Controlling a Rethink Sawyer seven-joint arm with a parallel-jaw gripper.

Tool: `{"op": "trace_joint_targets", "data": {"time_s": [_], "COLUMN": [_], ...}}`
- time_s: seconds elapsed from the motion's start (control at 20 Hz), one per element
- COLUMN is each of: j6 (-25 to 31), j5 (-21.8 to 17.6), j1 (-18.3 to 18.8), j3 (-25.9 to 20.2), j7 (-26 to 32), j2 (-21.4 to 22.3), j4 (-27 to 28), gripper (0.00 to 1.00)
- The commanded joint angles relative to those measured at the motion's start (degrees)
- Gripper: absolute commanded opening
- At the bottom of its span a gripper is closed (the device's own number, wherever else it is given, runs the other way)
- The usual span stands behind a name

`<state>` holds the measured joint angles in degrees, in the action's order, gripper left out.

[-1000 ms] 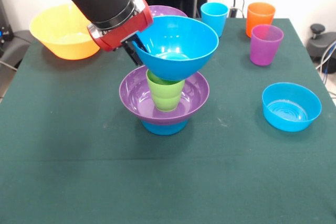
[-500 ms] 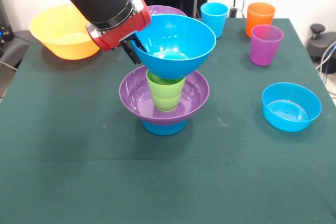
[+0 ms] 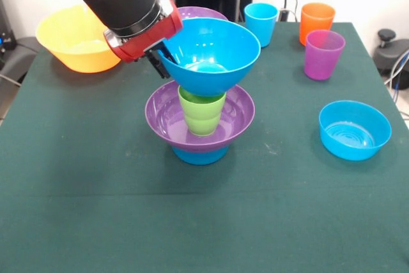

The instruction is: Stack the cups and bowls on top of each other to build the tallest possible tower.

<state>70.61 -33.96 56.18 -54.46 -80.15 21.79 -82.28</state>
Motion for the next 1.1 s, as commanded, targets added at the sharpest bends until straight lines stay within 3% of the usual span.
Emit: {"op": "trace_joint_targets", "data": {"time_s": [0.05,1.1], "j6": [3.27,7.47], "j5": [-3.74,-2.46], "j1": [-1.67,-2.85], "j3": [2.86,2.16], "j7": [17.39,17.18], "j2": [-0.65,1.39], "j4": [1.85,3.61], "gripper": [0.00,0.00]}}
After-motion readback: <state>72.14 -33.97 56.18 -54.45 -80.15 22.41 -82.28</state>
